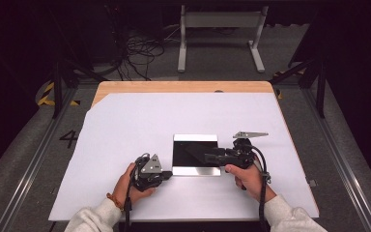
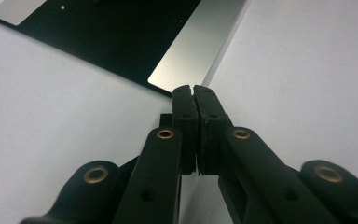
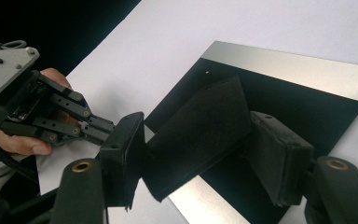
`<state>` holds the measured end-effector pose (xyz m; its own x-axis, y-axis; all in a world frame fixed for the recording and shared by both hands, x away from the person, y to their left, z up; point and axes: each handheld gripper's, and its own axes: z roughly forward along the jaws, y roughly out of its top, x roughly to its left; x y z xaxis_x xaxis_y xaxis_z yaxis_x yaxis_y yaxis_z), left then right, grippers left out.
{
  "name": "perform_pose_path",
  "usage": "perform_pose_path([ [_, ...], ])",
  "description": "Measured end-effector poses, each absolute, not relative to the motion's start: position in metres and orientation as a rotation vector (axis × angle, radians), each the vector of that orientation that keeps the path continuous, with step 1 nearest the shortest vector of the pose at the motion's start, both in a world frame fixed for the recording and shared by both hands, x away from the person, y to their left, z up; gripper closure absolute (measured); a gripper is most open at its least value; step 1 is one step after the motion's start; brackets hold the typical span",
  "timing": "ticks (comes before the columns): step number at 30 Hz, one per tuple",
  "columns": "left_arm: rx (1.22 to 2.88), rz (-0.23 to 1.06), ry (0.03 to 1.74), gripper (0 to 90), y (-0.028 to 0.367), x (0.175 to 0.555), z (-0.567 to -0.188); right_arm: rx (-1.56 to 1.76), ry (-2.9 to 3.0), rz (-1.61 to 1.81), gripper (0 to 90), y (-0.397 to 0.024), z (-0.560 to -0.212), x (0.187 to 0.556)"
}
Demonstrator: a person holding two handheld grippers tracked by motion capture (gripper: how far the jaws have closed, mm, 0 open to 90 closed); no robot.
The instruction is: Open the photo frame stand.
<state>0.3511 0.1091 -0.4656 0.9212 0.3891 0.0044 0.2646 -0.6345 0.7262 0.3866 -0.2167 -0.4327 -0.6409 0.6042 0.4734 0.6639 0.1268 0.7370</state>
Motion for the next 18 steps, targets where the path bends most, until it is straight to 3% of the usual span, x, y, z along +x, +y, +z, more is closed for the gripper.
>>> perform_pose_path([
  [13, 2.295, 0.207, 0.450, 86.3, 0.110, 0.352, -0.465, -1.304, -2.233, -1.552, 45.1, -0.217, -0.439, 0.389],
  [18, 2.227, 0.228, 0.472, 85.8, 0.120, 0.354, -0.459, -1.300, -2.242, -1.538, 47.2, -0.217, -0.440, 0.388],
])
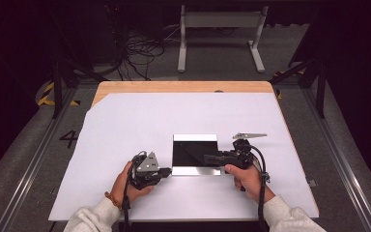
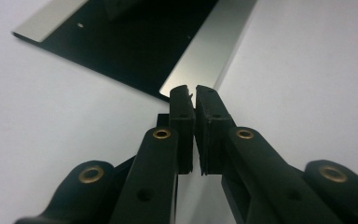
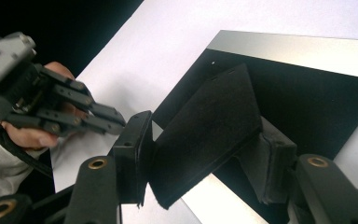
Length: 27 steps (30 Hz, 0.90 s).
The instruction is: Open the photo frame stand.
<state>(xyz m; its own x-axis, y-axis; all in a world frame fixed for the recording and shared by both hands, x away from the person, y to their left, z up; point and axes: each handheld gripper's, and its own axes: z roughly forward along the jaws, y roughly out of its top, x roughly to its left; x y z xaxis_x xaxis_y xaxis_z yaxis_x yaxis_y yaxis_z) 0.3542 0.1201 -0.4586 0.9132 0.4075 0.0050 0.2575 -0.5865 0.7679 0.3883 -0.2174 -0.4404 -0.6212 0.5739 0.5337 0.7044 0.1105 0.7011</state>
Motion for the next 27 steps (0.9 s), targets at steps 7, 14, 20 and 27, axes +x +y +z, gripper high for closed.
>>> perform_pose_path([
  [7, 2.161, 0.216, 0.528, 64.6, 0.125, 0.361, -0.457, -1.290, -2.261, -1.532, 48.2, -0.218, -0.442, 0.387],
  [14, 2.148, 0.193, 0.534, 54.2, 0.122, 0.366, -0.457, -1.266, -2.292, -1.539, 48.5, -0.218, -0.441, 0.386],
  [20, 2.142, 0.157, 0.565, 40.3, 0.120, 0.375, -0.459, -1.253, -2.312, -1.554, 48.7, -0.217, -0.440, 0.384],
  [27, 2.157, 0.123, 0.583, 25.5, 0.113, 0.387, -0.463, -1.197, -2.375, -1.580, 49.1, -0.216, -0.437, 0.379],
])
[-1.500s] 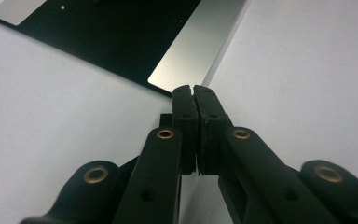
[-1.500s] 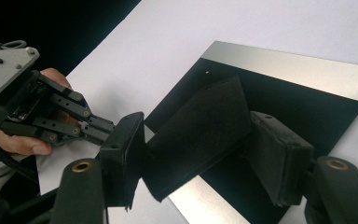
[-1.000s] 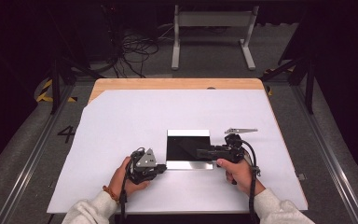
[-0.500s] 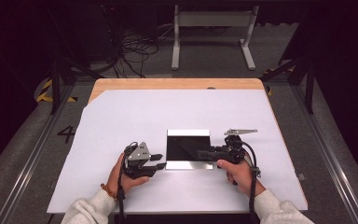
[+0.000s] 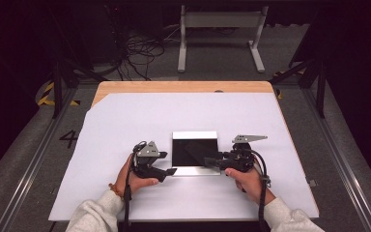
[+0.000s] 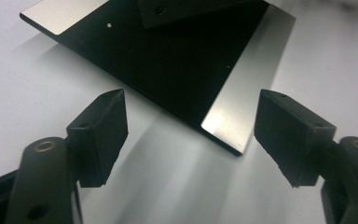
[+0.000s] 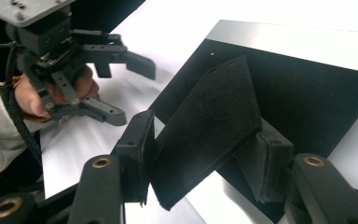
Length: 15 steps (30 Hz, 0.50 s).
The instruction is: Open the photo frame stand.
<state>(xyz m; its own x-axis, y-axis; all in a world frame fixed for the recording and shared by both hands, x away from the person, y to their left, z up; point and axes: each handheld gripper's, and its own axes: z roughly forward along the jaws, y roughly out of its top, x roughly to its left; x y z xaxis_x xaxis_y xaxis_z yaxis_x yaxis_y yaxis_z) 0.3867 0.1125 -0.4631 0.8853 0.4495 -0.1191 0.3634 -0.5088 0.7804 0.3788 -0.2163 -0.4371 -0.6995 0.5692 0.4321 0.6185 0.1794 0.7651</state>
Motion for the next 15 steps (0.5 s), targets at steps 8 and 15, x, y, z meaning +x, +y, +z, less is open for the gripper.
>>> perform_pose_path([
  [8, 2.169, 0.110, 0.599, 22.7, 0.106, 0.394, -0.464, -1.168, -2.416, -1.599, 49.4, -0.216, -0.436, 0.375],
  [15, 2.161, 0.109, 0.621, 22.1, 0.101, 0.400, -0.462, -1.113, -2.466, -1.622, 50.4, -0.216, -0.433, 0.368],
])
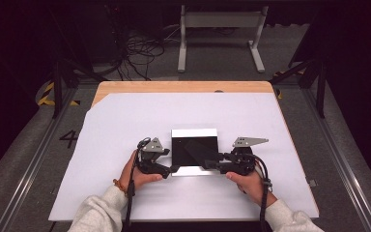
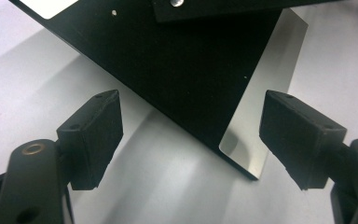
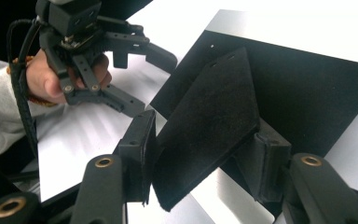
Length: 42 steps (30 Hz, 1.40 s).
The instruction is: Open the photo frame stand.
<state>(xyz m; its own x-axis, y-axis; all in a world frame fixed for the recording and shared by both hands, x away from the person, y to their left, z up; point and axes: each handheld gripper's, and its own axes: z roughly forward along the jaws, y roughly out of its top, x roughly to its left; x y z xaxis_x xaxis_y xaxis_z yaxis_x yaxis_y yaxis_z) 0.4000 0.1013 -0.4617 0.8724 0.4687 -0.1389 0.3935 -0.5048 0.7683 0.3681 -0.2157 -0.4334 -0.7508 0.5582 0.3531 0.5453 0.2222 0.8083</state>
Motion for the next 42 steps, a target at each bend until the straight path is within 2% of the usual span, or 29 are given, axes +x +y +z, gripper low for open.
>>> perform_pose_path([
  [8, 2.166, 0.091, 0.672, 20.7, 0.094, 0.406, -0.464, 1.061, 2.447, 1.615, 51.2, -0.217, -0.433, 0.365],
  [13, 2.177, 0.107, 0.657, 26.9, 0.091, 0.408, -0.461, 1.029, 2.451, 1.616, 51.4, -0.217, -0.432, 0.363],
  [21, 2.181, 0.091, 0.648, 25.8, 0.084, 0.410, -0.460, 1.004, 2.456, 1.614, 51.8, -0.217, -0.431, 0.361],
  [42, 2.173, 0.201, 0.601, 31.6, 0.084, 0.408, -0.453, 0.936, 2.455, 1.599, 53.4, -0.217, -0.425, 0.358],
])
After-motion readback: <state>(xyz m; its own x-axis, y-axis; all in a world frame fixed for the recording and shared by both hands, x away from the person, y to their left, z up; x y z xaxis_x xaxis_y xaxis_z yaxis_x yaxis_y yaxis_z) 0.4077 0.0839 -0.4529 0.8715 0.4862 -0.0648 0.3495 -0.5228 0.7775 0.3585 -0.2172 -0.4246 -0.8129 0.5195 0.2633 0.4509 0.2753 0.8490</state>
